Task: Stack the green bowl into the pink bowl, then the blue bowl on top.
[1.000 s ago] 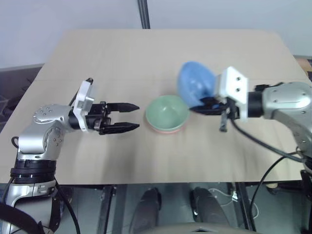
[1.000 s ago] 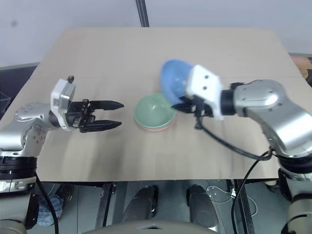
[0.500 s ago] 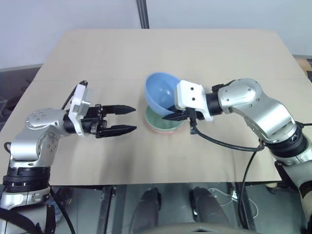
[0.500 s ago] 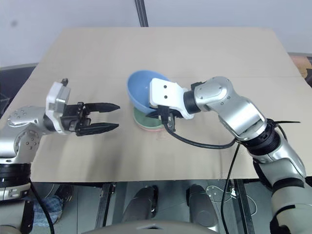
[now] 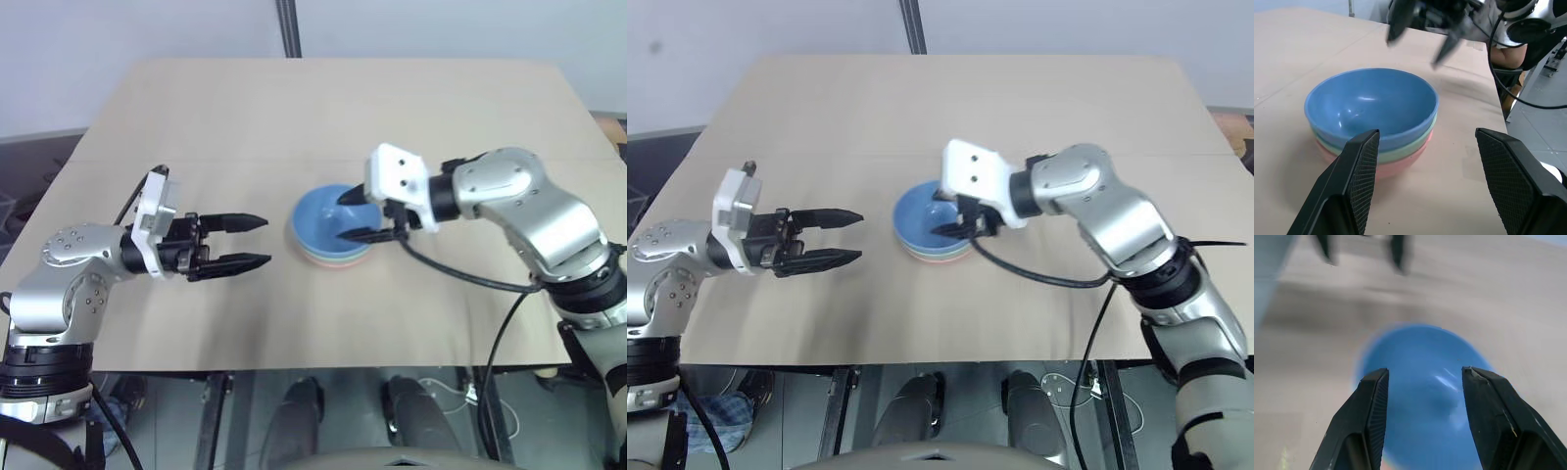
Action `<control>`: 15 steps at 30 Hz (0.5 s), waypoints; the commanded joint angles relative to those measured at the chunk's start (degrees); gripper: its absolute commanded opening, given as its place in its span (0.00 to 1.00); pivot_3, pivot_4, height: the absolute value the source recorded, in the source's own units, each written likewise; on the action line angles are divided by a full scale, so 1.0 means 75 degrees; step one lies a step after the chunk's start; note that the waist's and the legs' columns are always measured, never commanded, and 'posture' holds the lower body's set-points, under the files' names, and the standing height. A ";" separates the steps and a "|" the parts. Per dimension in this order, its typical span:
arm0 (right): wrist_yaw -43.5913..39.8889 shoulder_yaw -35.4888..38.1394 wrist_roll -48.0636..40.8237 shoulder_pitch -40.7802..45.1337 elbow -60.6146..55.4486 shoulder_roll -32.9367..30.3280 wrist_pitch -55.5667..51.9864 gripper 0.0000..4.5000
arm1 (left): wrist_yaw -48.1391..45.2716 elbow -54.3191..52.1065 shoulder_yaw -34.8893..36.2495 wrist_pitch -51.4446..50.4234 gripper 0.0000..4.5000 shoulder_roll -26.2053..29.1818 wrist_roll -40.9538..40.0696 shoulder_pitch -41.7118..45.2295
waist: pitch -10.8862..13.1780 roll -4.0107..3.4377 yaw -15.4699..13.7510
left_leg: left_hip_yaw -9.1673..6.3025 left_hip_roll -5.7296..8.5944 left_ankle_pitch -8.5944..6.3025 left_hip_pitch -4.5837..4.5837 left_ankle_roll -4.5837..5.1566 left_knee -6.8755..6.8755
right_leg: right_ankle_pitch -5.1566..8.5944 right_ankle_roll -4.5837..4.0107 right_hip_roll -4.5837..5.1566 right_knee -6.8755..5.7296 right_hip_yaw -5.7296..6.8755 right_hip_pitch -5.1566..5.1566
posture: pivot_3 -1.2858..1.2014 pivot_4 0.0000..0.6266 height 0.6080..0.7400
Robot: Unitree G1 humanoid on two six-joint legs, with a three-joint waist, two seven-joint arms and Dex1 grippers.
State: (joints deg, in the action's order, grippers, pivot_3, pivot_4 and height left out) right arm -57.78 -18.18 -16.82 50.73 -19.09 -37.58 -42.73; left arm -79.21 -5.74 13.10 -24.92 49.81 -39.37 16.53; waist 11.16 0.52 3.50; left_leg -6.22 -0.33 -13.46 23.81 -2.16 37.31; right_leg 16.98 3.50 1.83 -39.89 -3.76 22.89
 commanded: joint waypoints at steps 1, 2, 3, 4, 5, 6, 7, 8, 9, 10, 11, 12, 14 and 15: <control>0.0112 0.1186 -0.0403 -0.0750 -0.0150 -0.0382 -0.0016 0.55 | 0.0419 -0.0241 0.0232 0.0175 0.73 0.0172 0.0330 -0.0223 | 0.0000 0.0000 -0.0010 | -0.0001 0.0000 0.0000 0.0000 0.0000 0.0000 | 0.0000 0.0000 0.0000 0.0000 0.0000 0.0000 | 0.52 0.24 1.00; 0.0104 0.1399 -0.0513 -0.0970 -0.0203 -0.0466 -0.0016 0.55 | 0.0451 -0.0262 0.0259 0.0185 0.73 0.0191 0.0345 -0.0294 | 0.0000 0.0000 -0.0015 | 0.0002 0.0000 0.0000 0.0000 0.0000 -0.0001 | 0.0000 0.0000 0.0001 0.0000 -0.0001 0.0000 | 0.52 0.24 1.00; 0.0063 0.1603 -0.0573 -0.1283 -0.0264 -0.0624 0.0043 0.55 | 0.0496 -0.0298 0.0304 0.0147 0.73 0.0228 0.0357 -0.0394 | 0.0000 0.0000 -0.0021 | 0.0002 0.0001 0.0000 0.0001 0.0000 -0.0003 | 0.0000 0.0000 0.0001 0.0001 -0.0002 0.0000 | 0.52 0.24 1.00; 0.0025 0.1854 -0.0643 -0.1678 -0.0316 -0.0803 0.0087 0.55 | 0.0561 -0.0316 0.0351 0.0191 0.73 0.0248 0.0418 -0.0498 | 0.0000 0.0000 -0.0021 | 0.0004 0.0001 0.0000 0.0001 0.0001 -0.0004 | 0.0000 0.0000 0.0001 0.0002 -0.0002 0.0000 | 0.52 0.24 1.00; 0.0008 0.2019 -0.0696 -0.1951 -0.0369 -0.0927 0.0117 0.55 | 0.0613 -0.0343 0.0388 0.0232 0.73 0.0259 0.0457 -0.0584 | 0.0001 -0.0001 -0.0018 | 0.0005 0.0000 0.0000 0.0000 0.0001 -0.0003 | 0.0000 0.0000 0.0002 0.0001 -0.0003 0.0000 | 0.52 0.24 1.00; 0.0023 0.2320 -0.0715 -0.2399 -0.0406 -0.1050 0.0263 0.55 | 0.0676 -0.0376 0.0460 0.0202 0.73 0.0277 0.0458 -0.0691 | 0.0000 0.0000 -0.0024 | 0.0008 0.0001 0.0000 0.0000 0.0001 -0.0006 | 0.0000 0.0000 0.0001 0.0000 -0.0007 0.0002 | 0.52 0.24 1.00; 0.0068 0.2793 -0.0836 -0.2913 -0.0489 -0.0988 0.0616 0.55 | 0.0728 -0.0414 0.0549 0.0219 0.73 0.0278 0.0471 -0.0835 | 0.0000 0.0000 -0.0032 | 0.0008 -0.0001 -0.0001 -0.0002 0.0001 -0.0006 | 0.0000 0.0000 0.0000 0.0001 -0.0007 0.0001 | 0.52 0.24 1.00; 0.0119 0.3223 -0.0927 -0.3382 -0.0584 -0.0897 0.1002 0.55 | 0.0785 -0.0470 0.0638 0.0238 0.73 0.0275 0.0479 -0.0987 | -0.0001 0.0002 -0.0044 | 0.0008 -0.0001 -0.0001 -0.0001 0.0001 -0.0006 | 0.0000 0.0000 0.0000 0.0001 -0.0007 0.0000 | 0.52 0.24 1.00; 0.0111 0.3596 -0.0989 -0.3896 -0.0645 -0.0871 0.1308 0.55 | 0.0846 -0.0536 0.0729 0.0254 0.73 0.0264 0.0482 -0.1154 | 0.0001 -0.0001 -0.0041 | 0.0009 -0.0001 -0.0001 -0.0001 0.0001 -0.0010 | 0.0000 0.0000 0.0001 0.0005 -0.0007 -0.0002 | 0.52 0.24 1.00; 0.0061 0.3845 -0.1036 -0.4311 -0.0708 -0.0884 0.1519 0.55 | 0.0896 -0.0601 0.0808 0.0278 0.73 0.0248 0.0488 -0.1303 | 0.0001 -0.0002 -0.0042 | 0.0014 -0.0001 -0.0001 -0.0003 0.0001 -0.0010 | 0.0000 0.0000 0.0002 0.0004 -0.0011 -0.0001 | 0.52 0.24 1.00; -0.0009 0.4107 -0.1105 -0.4716 -0.0758 -0.0889 0.1700 0.55 | 0.0964 -0.0659 0.0877 0.0294 0.73 0.0225 0.0493 -0.1433 | 0.0001 -0.0002 -0.0043 | 0.0020 0.0000 -0.0001 -0.0004 0.0002 -0.0013 | 0.0000 0.0000 0.0003 0.0003 -0.0017 0.0000 | 0.52 0.24 1.00; -0.0049 0.4272 -0.1168 -0.4983 -0.0789 -0.0898 0.1836 0.55 | 0.1014 -0.0699 0.0920 0.0305 0.73 0.0212 0.0492 -0.1517 | 0.0001 -0.0002 -0.0043 | 0.0020 -0.0002 -0.0001 -0.0007 0.0002 -0.0012 | 0.0000 0.0000 0.0002 0.0003 -0.0017 -0.0003 | 0.52 0.24 1.00; 0.0003 0.4705 -0.1197 -0.5498 -0.0713 -0.0847 0.2219 0.55 | 0.1144 -0.0756 0.1008 0.0329 0.73 0.0173 0.0485 -0.1671 | 0.0001 -0.0002 -0.0042 | 0.0024 -0.0003 -0.0001 -0.0013 0.0002 -0.0007 | 0.0000 0.0001 0.0001 -0.0003 -0.0020 -0.0006 | 0.52 0.24 1.00; 0.0089 0.4862 -0.1153 -0.5673 -0.0651 -0.0809 0.2419 0.55 | 0.1176 -0.0766 0.1034 0.0367 0.73 0.0164 0.0494 -0.1740 | 0.0001 -0.0002 -0.0043 | 0.0023 -0.0004 -0.0001 -0.0018 0.0002 -0.0005 | 0.0000 0.0001 0.0000 -0.0004 -0.0020 -0.0011 | 0.52 0.24 1.00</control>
State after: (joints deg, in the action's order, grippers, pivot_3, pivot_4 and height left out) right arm -57.55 14.19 -24.75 8.87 -22.46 -43.90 -28.35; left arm -71.04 -9.48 18.39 -23.28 50.90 -35.52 3.98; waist 11.17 0.50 3.18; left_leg -6.04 -0.36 -13.47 23.60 -2.14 37.28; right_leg 16.98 3.51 1.82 -39.92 -3.91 22.71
